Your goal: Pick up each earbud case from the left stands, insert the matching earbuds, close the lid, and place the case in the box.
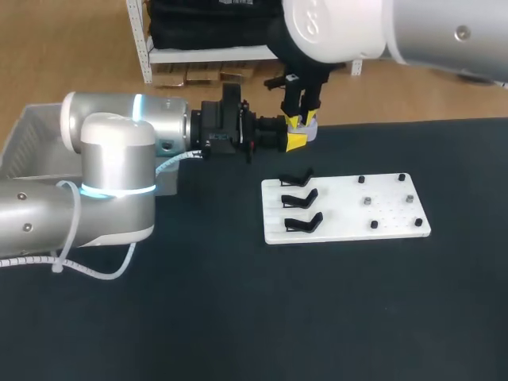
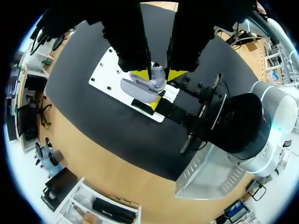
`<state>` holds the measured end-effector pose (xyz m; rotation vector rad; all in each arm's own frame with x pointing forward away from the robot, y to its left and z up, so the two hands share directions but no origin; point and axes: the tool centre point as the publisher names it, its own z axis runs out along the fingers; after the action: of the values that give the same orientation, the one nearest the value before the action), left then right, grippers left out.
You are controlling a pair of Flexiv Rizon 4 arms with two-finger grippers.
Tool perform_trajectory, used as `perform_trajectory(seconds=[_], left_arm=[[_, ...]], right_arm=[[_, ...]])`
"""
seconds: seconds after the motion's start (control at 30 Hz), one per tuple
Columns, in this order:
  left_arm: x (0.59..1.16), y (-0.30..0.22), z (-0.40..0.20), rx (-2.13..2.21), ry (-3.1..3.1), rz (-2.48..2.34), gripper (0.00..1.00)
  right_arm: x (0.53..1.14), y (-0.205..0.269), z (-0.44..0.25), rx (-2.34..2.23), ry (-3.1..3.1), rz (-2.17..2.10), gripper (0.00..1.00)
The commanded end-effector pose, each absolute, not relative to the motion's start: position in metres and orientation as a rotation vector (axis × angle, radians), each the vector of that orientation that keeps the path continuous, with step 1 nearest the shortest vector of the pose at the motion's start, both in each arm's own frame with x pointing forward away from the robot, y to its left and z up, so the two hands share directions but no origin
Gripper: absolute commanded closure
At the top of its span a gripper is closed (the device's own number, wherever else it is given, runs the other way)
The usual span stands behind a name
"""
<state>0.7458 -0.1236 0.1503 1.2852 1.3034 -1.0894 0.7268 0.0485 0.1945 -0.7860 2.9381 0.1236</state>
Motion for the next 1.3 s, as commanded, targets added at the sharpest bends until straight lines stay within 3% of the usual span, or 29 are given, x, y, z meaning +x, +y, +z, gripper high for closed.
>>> perform_trajectory(seconds=[0.03, 0.63, 1.3], left_arm=[[0.745, -0.123, 0.150, 1.281, 1.296, -1.087, 1.00], [0.745, -0.123, 0.150, 1.281, 1.296, -1.087, 1.00], [0.745, -0.123, 0.150, 1.281, 1.296, -1.087, 1.00]], right_arm=[[0.727, 0.049, 0.195, -0.786, 2.936, 0.115, 0.82], [0.723, 0.050, 0.201, -0.786, 2.925, 0.112, 0.69], [0.728, 0.048, 0.224, -0.746, 2.875, 0.116, 0.65]])
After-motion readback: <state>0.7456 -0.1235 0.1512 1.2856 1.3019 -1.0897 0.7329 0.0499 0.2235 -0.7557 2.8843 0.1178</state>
